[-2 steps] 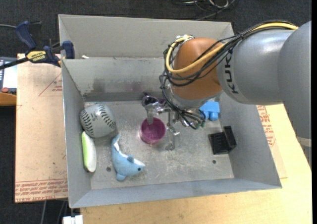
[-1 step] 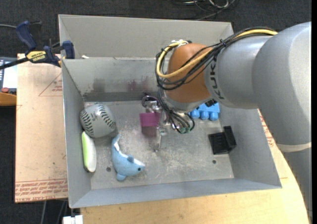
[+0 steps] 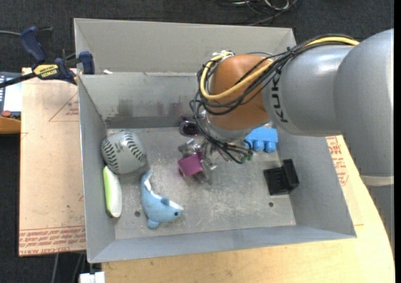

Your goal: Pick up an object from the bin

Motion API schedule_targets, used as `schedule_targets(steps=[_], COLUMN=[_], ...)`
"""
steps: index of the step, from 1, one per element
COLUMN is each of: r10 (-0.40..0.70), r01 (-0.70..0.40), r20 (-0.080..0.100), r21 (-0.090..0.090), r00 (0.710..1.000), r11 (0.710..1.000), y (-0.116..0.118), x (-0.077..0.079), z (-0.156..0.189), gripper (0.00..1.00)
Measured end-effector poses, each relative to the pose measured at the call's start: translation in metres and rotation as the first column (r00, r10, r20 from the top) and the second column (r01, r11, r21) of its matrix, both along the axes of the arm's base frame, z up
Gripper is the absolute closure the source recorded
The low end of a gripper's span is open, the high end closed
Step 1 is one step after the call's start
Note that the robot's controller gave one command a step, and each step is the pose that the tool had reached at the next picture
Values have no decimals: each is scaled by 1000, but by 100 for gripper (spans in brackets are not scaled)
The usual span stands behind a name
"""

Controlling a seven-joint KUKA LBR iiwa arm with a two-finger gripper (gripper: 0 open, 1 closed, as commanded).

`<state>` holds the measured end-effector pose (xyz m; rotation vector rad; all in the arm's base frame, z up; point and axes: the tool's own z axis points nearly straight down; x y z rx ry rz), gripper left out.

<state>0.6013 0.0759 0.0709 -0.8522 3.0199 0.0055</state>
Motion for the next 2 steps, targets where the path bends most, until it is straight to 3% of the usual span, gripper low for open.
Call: schedule_targets(steps=[2], r10=[0], r01=[0], r20=[-3], r21=[0], r00=[1000], r11=[1000], y=[0], x=[-1], z=[2], gripper=[100])
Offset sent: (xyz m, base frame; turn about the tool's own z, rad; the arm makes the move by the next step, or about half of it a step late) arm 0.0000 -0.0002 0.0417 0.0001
